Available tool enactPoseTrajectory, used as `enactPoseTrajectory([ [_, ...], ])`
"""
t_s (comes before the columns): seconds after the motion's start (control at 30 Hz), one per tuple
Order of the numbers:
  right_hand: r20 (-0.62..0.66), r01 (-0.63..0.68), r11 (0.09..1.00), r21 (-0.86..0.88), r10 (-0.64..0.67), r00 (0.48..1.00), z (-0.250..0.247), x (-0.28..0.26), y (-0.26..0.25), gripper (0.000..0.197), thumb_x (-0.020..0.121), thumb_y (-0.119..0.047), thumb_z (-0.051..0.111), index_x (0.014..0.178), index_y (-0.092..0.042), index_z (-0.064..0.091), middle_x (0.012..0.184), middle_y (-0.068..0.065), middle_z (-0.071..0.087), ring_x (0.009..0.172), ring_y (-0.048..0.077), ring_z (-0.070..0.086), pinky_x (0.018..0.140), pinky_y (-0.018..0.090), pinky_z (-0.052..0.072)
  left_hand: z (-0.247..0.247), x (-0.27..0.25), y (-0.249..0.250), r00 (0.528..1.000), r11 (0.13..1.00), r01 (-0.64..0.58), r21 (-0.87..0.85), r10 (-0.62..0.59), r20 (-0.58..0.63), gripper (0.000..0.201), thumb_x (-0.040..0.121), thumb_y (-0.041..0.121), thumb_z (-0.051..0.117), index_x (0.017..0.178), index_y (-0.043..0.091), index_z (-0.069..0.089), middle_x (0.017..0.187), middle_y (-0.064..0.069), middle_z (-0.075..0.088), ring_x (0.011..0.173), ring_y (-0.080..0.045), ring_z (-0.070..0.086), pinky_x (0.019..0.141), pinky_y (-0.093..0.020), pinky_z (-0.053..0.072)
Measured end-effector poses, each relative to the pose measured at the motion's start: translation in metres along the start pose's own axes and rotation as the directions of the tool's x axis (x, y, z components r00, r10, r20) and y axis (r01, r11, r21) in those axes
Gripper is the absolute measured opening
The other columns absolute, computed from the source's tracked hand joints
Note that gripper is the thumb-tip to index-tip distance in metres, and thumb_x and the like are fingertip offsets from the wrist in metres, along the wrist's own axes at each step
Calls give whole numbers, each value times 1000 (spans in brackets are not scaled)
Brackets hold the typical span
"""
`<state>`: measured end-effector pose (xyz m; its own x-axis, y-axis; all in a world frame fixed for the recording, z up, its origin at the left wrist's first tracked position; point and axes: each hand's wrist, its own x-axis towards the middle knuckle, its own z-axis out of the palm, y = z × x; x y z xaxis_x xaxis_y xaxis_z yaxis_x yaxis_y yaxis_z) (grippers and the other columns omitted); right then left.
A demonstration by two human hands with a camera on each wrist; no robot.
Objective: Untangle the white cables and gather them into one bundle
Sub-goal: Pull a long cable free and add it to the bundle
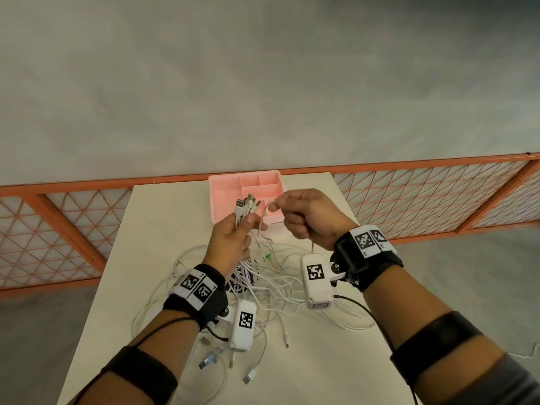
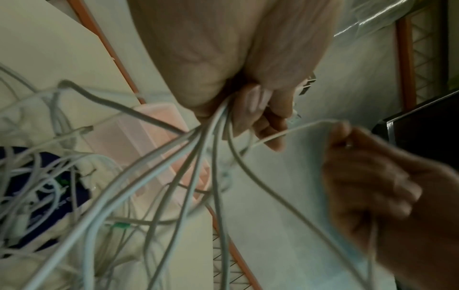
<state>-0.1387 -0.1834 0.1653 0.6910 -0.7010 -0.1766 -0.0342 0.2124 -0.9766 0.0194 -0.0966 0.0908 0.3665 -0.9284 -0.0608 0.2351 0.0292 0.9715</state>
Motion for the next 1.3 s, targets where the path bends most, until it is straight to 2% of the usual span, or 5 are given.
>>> enactPoseTrajectory([
  [0.2, -136, 349, 832, 432, -323, 937, 0, 2, -53, 19, 96, -11, 44, 87, -6, 59, 59, 5, 49, 53, 22, 47, 54, 29, 41, -3, -16, -24, 993, 993, 90, 76, -95, 67, 19, 101, 21, 55, 88, 13, 67, 76, -4, 59, 45, -9, 28, 41, -19, 26],
  [0.37, -158, 289, 885, 364, -247, 956, -10, -2, -57, 19, 96, -17, 44, 89, -8, 59, 50, 0, 33, 46, 18, 36, 51, 28, 37, -16, -10, -25, 995, 990, 101, 103, -100, -17, 21, 102, 19, 54, 94, 6, 68, 60, 5, 39, 45, -7, 27, 42, -21, 25],
  [0.57, -121, 13, 1000, 8, -12, 993, -15, -3, -25, 32, 101, -21, 47, 113, 4, 64, 46, -4, 23, 38, 14, 24, 46, 24, 23, -30, -3, -29, 991, 993, 60, 102, -47, -122, 22, 102, 22, 54, 97, 10, 72, 85, -12, 60, 44, -8, 30, 40, -20, 29],
  [0.83, 29, -136, 891, -434, 165, 986, 1, 0, 14, 22, 94, -5, 50, 91, -3, 73, 62, 9, 58, 51, 19, 52, 51, 27, 38, -12, 0, 1, 996, 996, -71, -57, 67, -63, 20, 101, 29, 54, 92, 22, 70, 102, -5, 70, 50, -10, 23, 45, -27, 19],
  [1.3, -279, 438, 897, 61, -406, 870, -22, 3, -46, 27, 99, -5, 41, 82, -8, 63, 65, 6, 53, 58, 19, 47, 57, 27, 41, -25, -2, -21, 997, 996, 76, 56, -76, -3, 19, 101, 22, 54, 98, 7, 67, 78, -1, 59, 47, -10, 28, 41, -20, 24],
])
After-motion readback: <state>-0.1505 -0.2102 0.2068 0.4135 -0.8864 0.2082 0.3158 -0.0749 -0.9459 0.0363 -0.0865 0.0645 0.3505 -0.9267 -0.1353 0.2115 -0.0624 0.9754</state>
